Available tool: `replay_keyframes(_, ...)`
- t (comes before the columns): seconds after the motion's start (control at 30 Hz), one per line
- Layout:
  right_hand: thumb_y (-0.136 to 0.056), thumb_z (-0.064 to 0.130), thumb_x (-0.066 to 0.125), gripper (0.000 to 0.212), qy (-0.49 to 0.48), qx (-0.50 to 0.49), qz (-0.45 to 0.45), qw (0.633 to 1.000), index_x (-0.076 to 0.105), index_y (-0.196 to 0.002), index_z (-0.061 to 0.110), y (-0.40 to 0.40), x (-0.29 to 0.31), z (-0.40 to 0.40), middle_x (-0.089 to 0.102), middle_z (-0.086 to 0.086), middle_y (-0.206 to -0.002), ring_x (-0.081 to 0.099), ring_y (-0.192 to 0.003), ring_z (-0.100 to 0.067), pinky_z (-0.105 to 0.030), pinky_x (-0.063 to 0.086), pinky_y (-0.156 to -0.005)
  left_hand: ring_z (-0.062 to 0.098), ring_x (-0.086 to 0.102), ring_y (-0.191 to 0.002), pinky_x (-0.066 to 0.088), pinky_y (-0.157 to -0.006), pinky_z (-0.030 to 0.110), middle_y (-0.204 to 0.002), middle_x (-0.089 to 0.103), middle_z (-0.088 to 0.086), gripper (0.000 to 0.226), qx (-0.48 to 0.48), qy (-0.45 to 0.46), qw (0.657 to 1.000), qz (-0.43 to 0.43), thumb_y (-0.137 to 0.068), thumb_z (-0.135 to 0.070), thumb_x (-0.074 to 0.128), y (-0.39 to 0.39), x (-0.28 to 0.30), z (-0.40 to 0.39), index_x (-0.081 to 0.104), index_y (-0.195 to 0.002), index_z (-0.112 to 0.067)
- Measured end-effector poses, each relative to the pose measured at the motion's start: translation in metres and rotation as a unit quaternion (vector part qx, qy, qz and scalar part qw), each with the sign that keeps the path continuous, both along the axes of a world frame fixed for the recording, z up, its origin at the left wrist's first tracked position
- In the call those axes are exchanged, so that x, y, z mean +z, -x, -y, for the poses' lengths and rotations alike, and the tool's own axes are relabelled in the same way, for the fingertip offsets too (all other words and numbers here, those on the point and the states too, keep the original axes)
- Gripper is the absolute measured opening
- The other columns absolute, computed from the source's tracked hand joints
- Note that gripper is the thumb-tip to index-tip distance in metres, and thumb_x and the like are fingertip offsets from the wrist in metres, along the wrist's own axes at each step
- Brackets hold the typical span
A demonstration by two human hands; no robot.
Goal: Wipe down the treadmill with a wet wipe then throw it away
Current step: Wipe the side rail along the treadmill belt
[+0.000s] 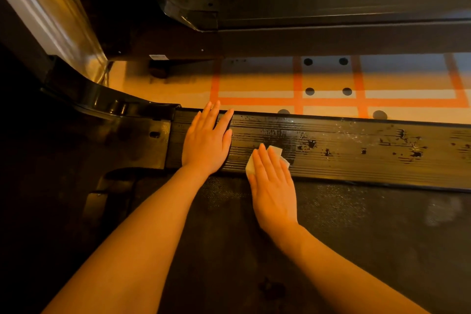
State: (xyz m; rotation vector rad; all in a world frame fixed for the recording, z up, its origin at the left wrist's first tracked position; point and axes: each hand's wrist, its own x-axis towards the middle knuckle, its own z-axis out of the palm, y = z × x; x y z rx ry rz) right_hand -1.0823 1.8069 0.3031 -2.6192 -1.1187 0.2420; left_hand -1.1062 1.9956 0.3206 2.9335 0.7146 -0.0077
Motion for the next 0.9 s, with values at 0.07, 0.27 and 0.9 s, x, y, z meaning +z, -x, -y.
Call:
replay_keyframes(0.07,-0.1,0.031,0.03,0.052,-0.002,0.009,0.001,1.0,0.036,-0.147,0.011,0.0,0.0,-0.003,0.033,-0.011,-0.155,0.023,-0.144,-0.026,-0.044,0.021,-0.113,0.022,0.008,-0.151,0.011,-0.122,0.039,-0.162,0.017,0.008,0.051,0.002,-0.001,1.0,-0.001,-0.104,-0.036,0.03,0.0,0.0,0.0,0.026,-0.153,-0.024)
replay_keyframes(0.27,-0.098,0.031,0.036,0.057,0.01,0.028,0.006,1.0,0.03,-0.151,0.009,-0.032,0.002,-0.018,0.025,-0.012,-0.158,0.019,-0.147,-0.027,-0.04,0.014,-0.117,0.022,0.006,-0.151,0.01,-0.122,0.038,-0.162,0.015,0.007,0.051,0.006,0.001,1.0,-0.011,-0.104,-0.037,0.029,-0.001,0.001,0.0,0.024,-0.154,-0.025)
replay_keyframes(0.9,-0.105,0.03,0.034,0.057,0.032,0.005,-0.022,0.999,0.01,-0.154,0.013,-0.051,0.007,-0.01,0.004,-0.007,-0.162,-0.006,-0.147,-0.021,-0.037,-0.005,-0.117,0.025,0.006,-0.15,0.005,-0.119,0.038,-0.162,0.013,0.01,0.052,0.105,0.001,0.994,0.015,-0.101,-0.036,0.028,-0.002,-0.008,0.04,0.026,-0.153,-0.025)
